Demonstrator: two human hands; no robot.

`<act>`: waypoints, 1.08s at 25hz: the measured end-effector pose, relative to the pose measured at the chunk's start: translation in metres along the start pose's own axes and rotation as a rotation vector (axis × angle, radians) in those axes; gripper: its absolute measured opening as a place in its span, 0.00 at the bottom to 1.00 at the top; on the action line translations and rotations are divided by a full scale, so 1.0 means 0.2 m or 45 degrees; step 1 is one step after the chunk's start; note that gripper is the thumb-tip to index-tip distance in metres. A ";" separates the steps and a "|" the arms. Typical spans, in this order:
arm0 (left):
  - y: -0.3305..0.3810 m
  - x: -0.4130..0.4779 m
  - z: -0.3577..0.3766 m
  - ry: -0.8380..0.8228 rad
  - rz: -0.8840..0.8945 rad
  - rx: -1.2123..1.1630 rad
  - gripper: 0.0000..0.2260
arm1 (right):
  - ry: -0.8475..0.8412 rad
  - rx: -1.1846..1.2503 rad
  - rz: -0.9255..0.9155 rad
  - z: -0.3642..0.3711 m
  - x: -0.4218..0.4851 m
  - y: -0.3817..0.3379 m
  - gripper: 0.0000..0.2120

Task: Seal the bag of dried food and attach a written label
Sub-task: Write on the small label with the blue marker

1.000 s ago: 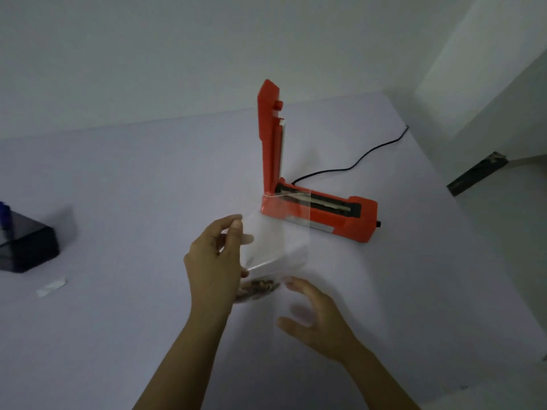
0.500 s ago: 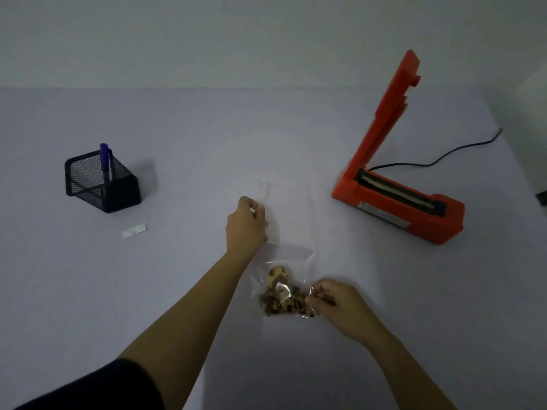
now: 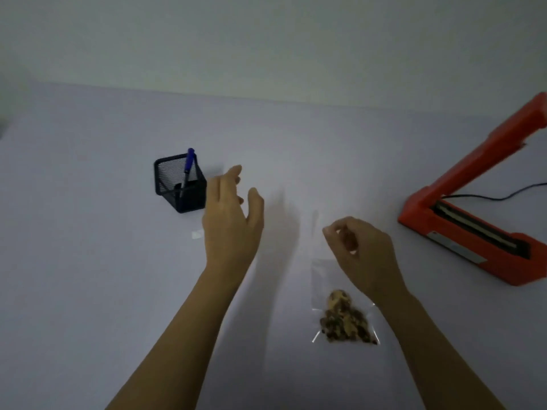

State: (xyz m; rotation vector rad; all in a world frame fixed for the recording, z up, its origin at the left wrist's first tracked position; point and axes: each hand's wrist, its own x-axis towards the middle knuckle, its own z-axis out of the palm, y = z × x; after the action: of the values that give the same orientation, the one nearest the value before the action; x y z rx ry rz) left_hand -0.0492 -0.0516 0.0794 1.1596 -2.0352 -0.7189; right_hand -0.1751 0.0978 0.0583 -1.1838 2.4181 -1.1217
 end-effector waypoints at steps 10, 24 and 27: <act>-0.69 0.42 -0.32 0.076 -0.366 0.178 0.19 | -0.167 0.059 -0.211 0.76 0.77 -0.61 0.17; -0.76 0.45 -0.23 -0.176 -0.409 0.068 0.18 | 0.006 0.360 -0.091 0.82 0.89 -0.72 0.08; -0.67 0.48 -0.29 -0.132 -0.100 -0.021 0.20 | 0.136 0.521 -0.026 0.68 0.95 -0.76 0.08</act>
State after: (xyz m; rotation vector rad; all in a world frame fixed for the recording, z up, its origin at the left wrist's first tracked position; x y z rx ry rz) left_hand 0.0294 -0.2042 0.0439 1.2217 -2.0738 -0.8486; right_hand -0.1444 -0.1757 0.0987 -1.0369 2.1035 -1.6239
